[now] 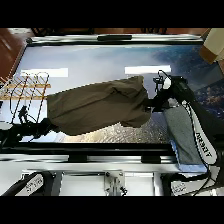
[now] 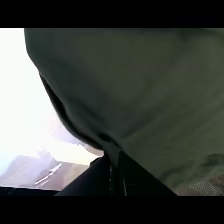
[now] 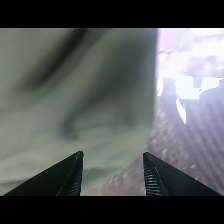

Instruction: Fold the shirts.

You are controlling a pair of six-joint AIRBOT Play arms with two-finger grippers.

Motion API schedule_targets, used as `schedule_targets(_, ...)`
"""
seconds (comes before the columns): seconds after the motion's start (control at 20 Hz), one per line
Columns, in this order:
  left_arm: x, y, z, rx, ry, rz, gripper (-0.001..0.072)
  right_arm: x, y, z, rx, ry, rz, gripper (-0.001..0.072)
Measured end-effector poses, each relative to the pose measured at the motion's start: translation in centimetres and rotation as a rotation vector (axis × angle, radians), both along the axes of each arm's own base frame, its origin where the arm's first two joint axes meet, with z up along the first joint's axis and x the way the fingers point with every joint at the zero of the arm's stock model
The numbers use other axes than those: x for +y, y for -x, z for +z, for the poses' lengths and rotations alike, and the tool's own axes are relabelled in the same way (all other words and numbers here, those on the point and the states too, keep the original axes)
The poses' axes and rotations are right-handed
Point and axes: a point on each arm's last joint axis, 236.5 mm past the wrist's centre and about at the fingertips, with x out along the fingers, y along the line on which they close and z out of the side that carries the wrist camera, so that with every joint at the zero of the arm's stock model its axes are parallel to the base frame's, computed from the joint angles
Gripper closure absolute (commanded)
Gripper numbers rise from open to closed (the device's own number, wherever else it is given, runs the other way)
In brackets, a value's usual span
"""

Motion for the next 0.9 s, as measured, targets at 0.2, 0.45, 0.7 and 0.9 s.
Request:
schedule_targets(0.2,-0.1,0.0,0.6,-0.019,-0.004,-0.007,0.0678,-1.1,-0.3,-1.5,0.012,0.013,-0.039,0.0206)
schedule_targets(0.45,-0.3,0.1,0.8,-0.021,-0.002,-0.016,0.0678,-0.1,-0.1,-3.1,0.056,-0.043,-0.075,0.0212)
schedule_targets(0.7,-0.2,-0.3,1.4,-0.039,-0.007,-0.026,0.0678,2.0,-0.3,-3.5,0.066,-0.133,-0.106,0.0645)
schedule_targets(0.9,1.1,-3.9,7.2,-0.194,-0.072,-0.047,0.0680,3.4,-3.1,2.2,-0.106,-0.205,-0.048,0.0645)
